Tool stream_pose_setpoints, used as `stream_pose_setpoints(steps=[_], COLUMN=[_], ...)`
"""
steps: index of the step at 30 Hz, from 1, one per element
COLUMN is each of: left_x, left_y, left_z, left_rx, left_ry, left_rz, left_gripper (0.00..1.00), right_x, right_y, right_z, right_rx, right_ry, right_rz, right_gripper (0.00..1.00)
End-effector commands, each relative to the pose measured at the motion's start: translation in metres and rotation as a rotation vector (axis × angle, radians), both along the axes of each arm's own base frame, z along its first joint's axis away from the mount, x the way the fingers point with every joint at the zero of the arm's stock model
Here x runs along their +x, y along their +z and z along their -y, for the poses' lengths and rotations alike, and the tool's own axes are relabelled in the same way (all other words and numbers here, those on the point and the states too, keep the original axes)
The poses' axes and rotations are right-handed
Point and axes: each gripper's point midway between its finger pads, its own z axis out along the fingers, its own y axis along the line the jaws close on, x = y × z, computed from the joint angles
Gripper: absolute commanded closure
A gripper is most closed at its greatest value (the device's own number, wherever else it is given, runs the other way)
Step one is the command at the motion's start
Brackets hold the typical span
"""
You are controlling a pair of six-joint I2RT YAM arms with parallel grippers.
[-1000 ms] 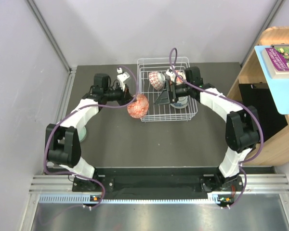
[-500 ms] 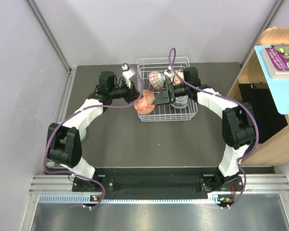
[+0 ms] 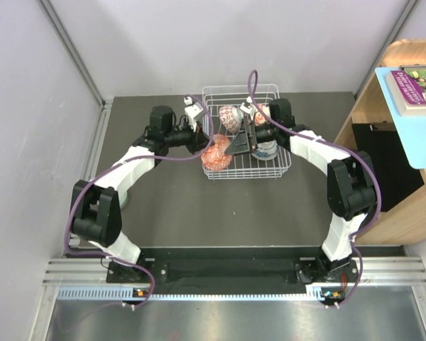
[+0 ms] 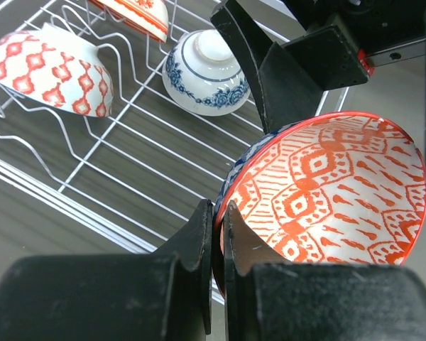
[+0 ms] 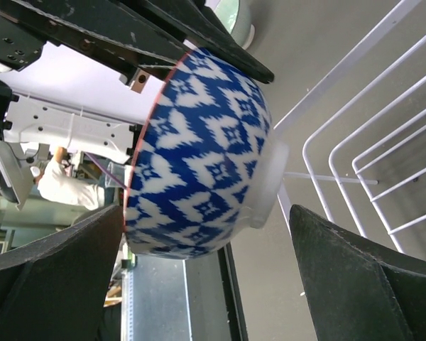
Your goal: Load the bowls into the dish rack
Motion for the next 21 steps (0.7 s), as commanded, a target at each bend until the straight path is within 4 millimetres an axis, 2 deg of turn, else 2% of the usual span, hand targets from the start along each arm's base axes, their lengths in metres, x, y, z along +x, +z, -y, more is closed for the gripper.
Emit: stream_pose_setpoints(steps=[1, 9, 21], left_x=[0.004, 0.005, 0.006], left_y=[0.016, 0.009, 0.026], left_z=[0.011, 0.013, 0.012], left_rx=[-0.041, -0.027, -0.043], left_ry=[-0.032, -0.03, -0.011], left_rz=[0.053, 0.048, 0.09], left_gripper=[1.0, 1.0, 1.0], right_x=[0.0, -0.004, -0.005], right_y=[0.03, 0.034, 0.023], right_z=[-0.007, -0.01, -0.016], right_rx=[0.061, 0.066, 0.048], right_ry=[0.046, 0.058, 0.058], right_rz=[0.101, 0.112, 0.099], right_gripper=[0.0, 0.02, 0.0])
